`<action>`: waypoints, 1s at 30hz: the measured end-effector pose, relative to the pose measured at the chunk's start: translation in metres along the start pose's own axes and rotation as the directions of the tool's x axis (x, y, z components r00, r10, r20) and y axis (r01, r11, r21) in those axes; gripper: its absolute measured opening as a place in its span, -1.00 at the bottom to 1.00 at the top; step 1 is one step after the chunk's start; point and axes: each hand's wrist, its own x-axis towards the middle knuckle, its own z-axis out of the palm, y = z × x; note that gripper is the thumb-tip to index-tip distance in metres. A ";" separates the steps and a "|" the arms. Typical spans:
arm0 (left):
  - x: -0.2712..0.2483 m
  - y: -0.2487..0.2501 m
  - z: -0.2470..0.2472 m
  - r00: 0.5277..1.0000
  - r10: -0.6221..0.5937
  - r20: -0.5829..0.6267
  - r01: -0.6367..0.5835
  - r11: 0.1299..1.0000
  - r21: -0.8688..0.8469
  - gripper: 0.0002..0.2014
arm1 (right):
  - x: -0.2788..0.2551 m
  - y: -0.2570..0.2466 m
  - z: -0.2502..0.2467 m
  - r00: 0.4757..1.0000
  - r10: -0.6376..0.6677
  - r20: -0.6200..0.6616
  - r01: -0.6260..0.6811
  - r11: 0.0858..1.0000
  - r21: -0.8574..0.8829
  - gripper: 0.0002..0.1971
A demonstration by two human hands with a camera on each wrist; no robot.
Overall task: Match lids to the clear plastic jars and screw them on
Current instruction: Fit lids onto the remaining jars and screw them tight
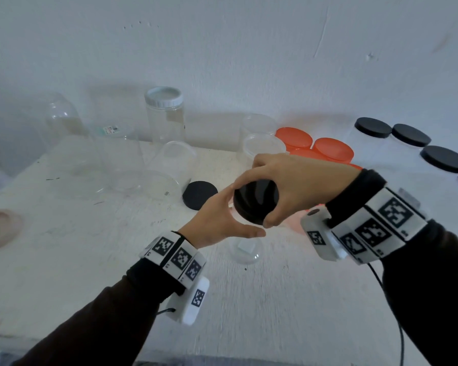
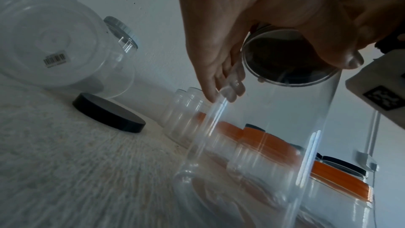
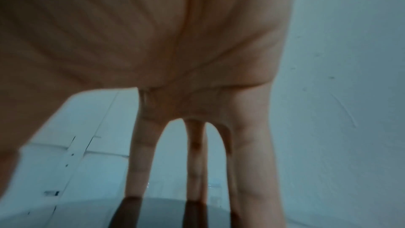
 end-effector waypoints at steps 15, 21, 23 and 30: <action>-0.002 -0.001 0.004 0.999 -0.001 -0.040 0.000 1.000 -0.017 -0.18 | -0.003 -0.003 -0.002 0.995 0.055 0.086 -0.057 0.998 0.028 -0.26; -0.004 -0.001 0.005 0.999 -0.015 -0.035 0.014 0.999 -0.034 -0.25 | 0.004 -0.009 0.012 0.973 0.168 -0.158 -0.187 0.976 -0.113 -0.31; -0.003 0.001 0.003 1.000 -0.007 -0.020 0.007 1.000 -0.028 -0.24 | 0.002 -0.007 0.011 0.983 0.159 -0.096 -0.170 0.977 -0.128 -0.28; -0.002 -0.003 -0.001 1.000 0.024 0.013 -0.024 0.998 -0.052 -0.20 | -0.001 -0.009 0.018 0.979 0.144 -0.145 -0.147 0.989 -0.016 -0.34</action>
